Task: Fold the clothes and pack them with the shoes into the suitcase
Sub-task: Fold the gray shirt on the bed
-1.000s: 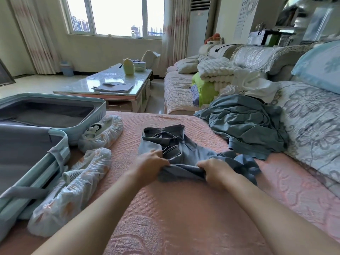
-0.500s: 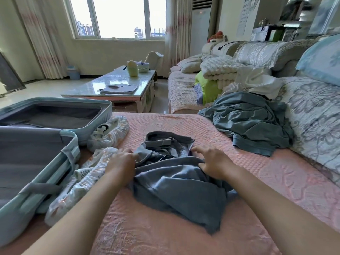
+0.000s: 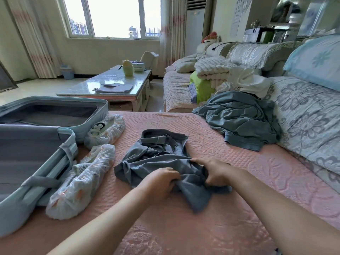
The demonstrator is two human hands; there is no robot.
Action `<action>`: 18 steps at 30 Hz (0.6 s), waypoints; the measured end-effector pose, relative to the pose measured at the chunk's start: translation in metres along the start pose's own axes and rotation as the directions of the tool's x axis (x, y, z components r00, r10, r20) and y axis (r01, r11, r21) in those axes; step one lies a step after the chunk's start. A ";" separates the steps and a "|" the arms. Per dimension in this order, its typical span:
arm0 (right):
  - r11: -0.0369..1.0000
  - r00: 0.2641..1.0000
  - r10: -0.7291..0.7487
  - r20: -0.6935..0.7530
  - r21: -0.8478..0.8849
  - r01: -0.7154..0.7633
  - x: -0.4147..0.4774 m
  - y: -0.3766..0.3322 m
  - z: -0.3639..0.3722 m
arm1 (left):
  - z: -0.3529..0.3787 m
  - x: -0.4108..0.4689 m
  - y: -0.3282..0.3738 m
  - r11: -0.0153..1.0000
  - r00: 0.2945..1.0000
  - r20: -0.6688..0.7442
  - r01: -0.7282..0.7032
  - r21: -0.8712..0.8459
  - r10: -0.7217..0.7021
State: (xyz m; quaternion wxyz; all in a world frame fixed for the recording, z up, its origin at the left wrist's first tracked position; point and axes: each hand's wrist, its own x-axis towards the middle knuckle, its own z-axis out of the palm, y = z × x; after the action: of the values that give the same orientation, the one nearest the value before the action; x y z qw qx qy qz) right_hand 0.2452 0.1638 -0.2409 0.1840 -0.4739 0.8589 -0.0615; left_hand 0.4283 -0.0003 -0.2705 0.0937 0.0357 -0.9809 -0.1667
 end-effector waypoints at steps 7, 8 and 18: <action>0.933 0.986 -0.160 -0.037 0.321 0.163 -0.026 -0.040 -0.019 | -0.083 -0.034 -0.021 0.923 0.885 0.274 0.384 0.024 -0.376; 0.892 0.977 -0.202 0.072 0.426 0.153 -0.032 -0.050 -0.018 | -0.094 -0.043 -0.027 0.884 0.810 0.361 0.453 0.115 -0.462; 0.996 1.000 0.001 -0.021 0.085 0.000 -0.030 -0.048 -0.004 | -0.069 -0.051 0.001 0.963 0.954 0.135 0.259 0.070 -0.266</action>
State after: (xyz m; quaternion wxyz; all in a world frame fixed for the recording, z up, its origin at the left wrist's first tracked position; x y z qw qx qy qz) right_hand 0.2956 0.1624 -0.2160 0.1949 -0.4648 0.8576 -0.1030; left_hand 0.4916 -0.0165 -0.2147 -0.0010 0.1560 -0.9756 -0.1543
